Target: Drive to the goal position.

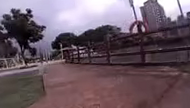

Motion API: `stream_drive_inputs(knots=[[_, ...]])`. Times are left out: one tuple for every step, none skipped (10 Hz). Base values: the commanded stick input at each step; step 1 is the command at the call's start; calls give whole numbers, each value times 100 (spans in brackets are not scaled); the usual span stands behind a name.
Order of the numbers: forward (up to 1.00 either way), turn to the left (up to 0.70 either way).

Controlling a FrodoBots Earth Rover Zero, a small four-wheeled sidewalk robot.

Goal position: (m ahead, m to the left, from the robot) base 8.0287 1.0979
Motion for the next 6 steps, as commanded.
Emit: stream_drive_inputs(knots=[[100,0],[100,0],[100,0],[100,5],[100,28],[100,40]])
